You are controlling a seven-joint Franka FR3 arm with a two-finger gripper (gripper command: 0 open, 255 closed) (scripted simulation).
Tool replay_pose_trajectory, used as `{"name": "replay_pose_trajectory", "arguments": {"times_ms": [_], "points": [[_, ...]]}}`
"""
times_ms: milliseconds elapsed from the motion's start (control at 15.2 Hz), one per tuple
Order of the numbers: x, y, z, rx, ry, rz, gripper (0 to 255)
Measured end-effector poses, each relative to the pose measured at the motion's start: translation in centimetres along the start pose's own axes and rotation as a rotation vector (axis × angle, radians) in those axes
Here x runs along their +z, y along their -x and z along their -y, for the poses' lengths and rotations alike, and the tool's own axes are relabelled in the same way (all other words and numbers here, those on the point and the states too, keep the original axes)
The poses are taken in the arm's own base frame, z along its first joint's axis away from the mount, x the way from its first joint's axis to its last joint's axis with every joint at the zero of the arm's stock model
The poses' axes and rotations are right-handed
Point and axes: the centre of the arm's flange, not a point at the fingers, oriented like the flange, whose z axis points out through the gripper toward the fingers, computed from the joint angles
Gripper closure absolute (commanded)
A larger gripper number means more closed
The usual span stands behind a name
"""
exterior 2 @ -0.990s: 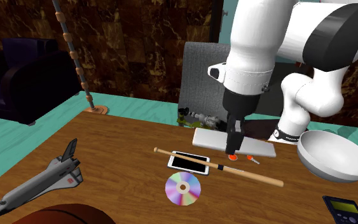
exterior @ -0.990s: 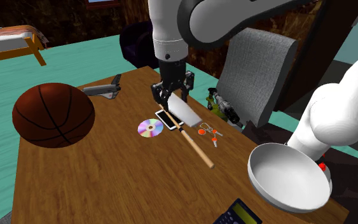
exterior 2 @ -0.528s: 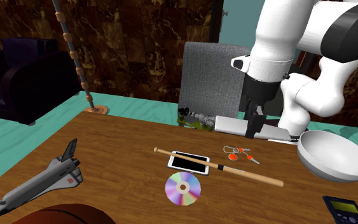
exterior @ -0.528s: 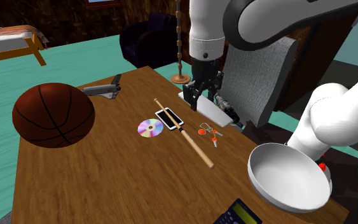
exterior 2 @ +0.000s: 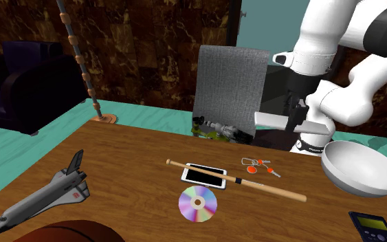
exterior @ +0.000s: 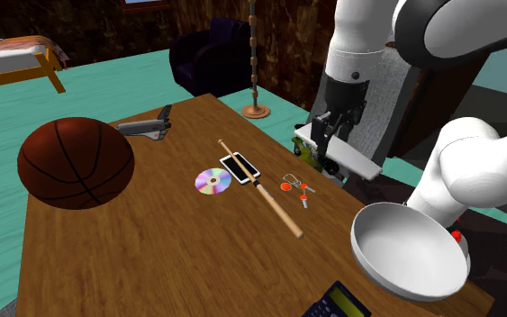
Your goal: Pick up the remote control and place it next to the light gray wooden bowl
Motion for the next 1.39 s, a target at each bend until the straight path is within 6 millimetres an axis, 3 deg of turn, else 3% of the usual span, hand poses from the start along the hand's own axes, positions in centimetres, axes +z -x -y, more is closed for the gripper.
{"name": "replay_pose_trajectory", "arguments": {"times_ms": [198,330,1386], "points": [[0.2,2.0,-3.0,0.000,-0.001,0.000,255],[1.2,2.4,-3.3,-0.001,0.000,0.001,255],[9.5,2.5,-3.4,-0.001,-0.001,0.001,255]]}}
